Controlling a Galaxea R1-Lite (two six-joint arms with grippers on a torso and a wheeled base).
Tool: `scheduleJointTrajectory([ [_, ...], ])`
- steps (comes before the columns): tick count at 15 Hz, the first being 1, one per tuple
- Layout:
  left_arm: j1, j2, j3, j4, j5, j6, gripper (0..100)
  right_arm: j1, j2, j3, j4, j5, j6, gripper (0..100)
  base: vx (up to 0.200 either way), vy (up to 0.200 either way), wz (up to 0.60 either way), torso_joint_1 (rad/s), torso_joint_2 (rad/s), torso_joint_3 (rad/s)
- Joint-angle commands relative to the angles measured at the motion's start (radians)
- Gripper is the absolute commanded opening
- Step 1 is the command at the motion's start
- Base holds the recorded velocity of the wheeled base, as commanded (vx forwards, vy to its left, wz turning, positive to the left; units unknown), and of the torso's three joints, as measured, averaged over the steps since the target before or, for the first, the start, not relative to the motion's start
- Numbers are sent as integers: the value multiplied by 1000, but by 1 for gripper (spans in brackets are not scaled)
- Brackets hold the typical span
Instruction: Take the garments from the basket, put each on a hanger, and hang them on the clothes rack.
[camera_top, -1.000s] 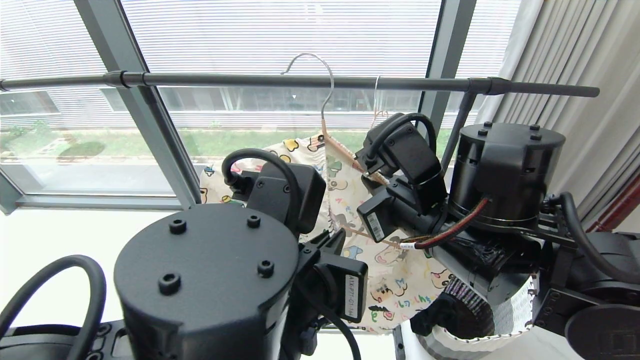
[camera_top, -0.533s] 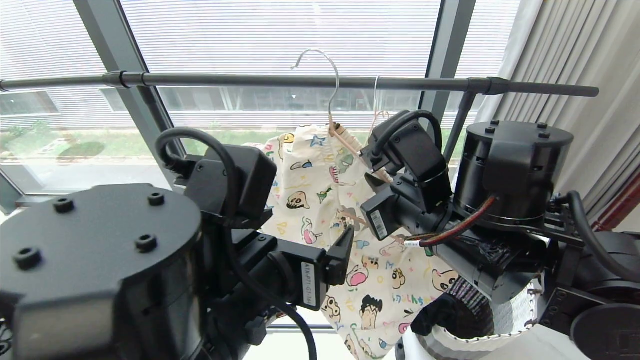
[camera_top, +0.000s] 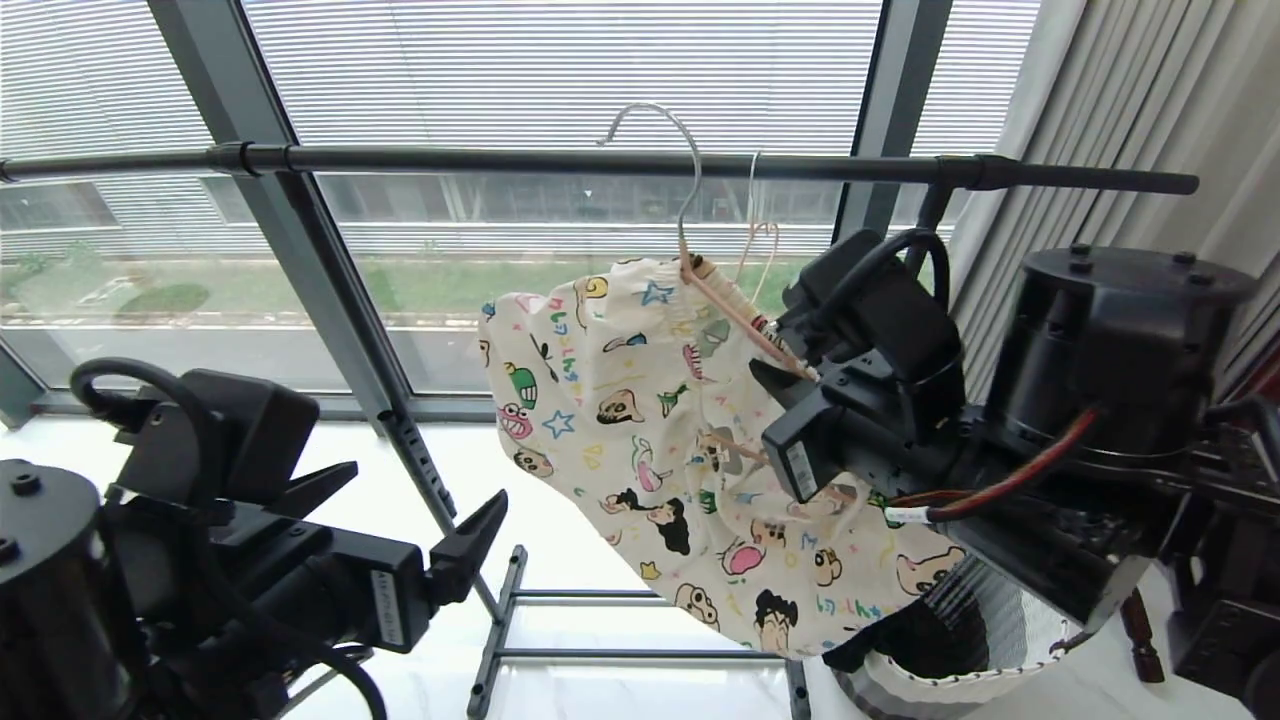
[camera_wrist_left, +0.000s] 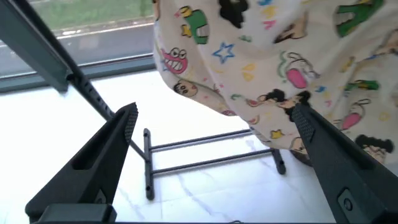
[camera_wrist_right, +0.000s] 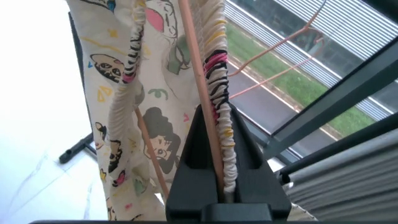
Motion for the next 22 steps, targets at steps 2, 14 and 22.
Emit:
scheduleJointTrajectory([
  [2,267,-180,138,-1,-222,60,100,-116,-203,135,6,195,-83,0,0,0,0,0,0,0],
  [14,367,-392,370,-1,-770,461,100,-47,-378,158,222,437,-311,0,0,0,0,0,0,0],
  [22,373,-303,296,-1,-770,456,100,71,-369,158,222,440,-376,0,0,0,0,0,0,0],
])
